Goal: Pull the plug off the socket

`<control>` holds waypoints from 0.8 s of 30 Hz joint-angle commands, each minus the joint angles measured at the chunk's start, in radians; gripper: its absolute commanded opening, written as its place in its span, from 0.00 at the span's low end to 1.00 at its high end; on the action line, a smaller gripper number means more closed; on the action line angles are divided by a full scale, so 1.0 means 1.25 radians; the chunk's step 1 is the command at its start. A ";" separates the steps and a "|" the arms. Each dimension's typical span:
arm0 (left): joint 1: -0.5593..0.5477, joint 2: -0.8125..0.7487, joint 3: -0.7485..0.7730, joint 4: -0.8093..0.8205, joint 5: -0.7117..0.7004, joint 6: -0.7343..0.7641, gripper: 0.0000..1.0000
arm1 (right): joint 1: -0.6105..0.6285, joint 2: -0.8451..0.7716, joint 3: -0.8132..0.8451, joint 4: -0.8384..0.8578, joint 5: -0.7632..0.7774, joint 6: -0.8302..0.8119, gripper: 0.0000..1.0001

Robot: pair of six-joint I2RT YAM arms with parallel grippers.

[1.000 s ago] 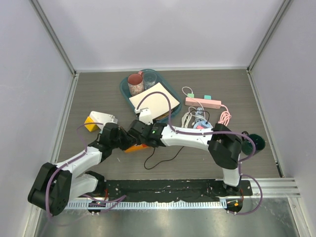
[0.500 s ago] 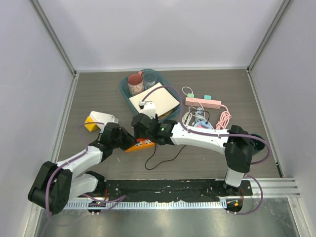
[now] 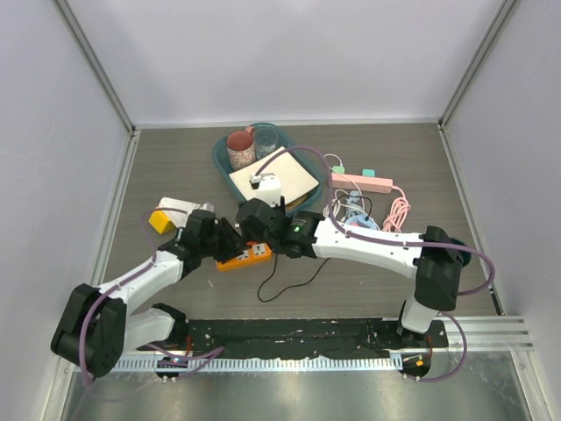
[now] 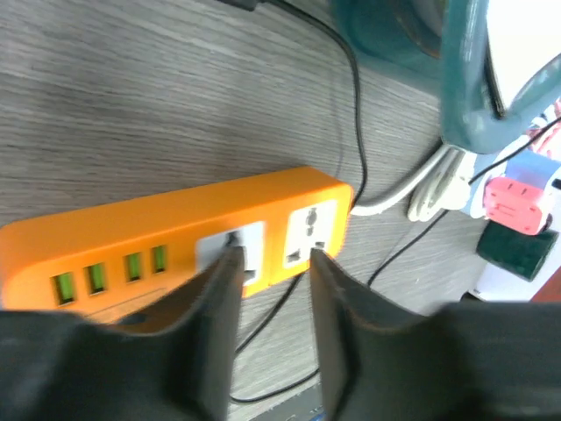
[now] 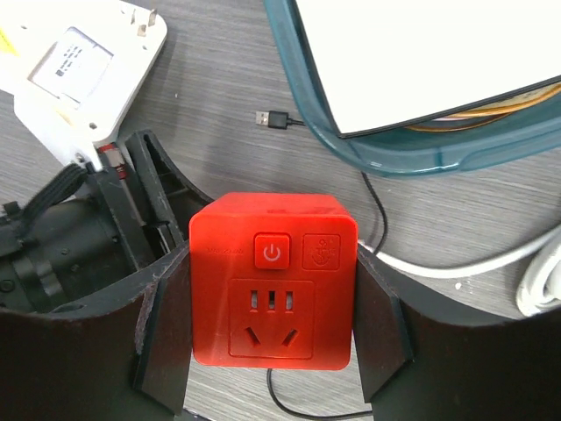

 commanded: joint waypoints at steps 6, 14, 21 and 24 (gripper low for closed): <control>0.003 -0.170 0.099 -0.320 -0.060 0.139 1.00 | -0.080 -0.160 -0.063 0.025 -0.013 -0.019 0.01; 0.004 -0.316 0.196 -0.421 -0.120 0.151 1.00 | -0.158 -0.260 -0.205 0.110 -0.201 -0.028 0.01; 0.003 -0.357 0.235 -0.471 -0.165 0.230 1.00 | -0.158 -0.287 -0.361 0.223 -0.429 0.002 0.01; 0.004 -0.377 0.251 -0.484 -0.191 0.260 0.99 | -0.159 -0.306 -0.442 0.274 -0.437 0.028 0.01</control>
